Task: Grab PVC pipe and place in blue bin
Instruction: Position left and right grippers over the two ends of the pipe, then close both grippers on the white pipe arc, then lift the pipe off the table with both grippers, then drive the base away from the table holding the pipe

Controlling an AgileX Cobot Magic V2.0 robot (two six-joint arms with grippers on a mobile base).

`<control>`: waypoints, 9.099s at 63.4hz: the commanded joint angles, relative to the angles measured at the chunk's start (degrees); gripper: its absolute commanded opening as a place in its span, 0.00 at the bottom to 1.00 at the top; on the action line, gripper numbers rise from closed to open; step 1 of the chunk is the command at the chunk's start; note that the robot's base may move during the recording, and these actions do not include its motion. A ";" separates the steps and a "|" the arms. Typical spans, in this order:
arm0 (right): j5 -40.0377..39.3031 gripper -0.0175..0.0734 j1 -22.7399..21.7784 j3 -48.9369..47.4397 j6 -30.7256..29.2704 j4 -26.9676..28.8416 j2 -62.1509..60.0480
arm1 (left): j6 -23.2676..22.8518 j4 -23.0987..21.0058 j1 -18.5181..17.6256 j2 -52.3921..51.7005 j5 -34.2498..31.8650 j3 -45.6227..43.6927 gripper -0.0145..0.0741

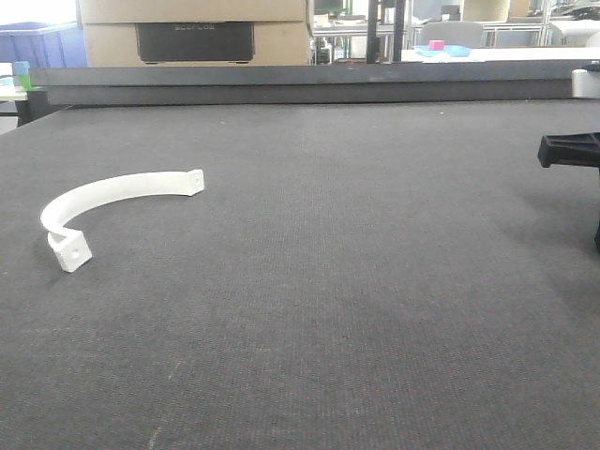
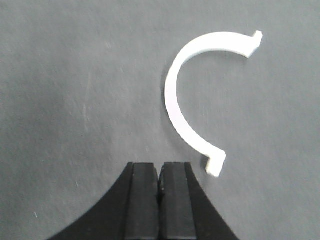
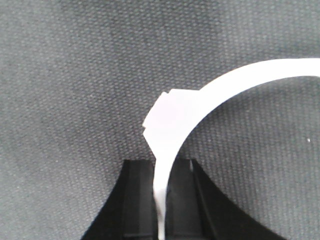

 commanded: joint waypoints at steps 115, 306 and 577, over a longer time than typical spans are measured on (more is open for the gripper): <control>3.68 0.01 8.32 -0.01 -7.74 -0.06 -11.96 | -16.04 16.51 -10.25 51.45 16.63 -37.24 0.39; -28.43 0.01 8.32 26.94 -8.14 -1.72 -77.66 | -20.40 28.86 -9.95 -32.57 -23.35 9.94 0.04; -28.43 0.01 8.32 26.94 -8.14 -1.72 -77.66 | -20.40 28.86 -9.95 -32.57 -23.46 9.94 0.04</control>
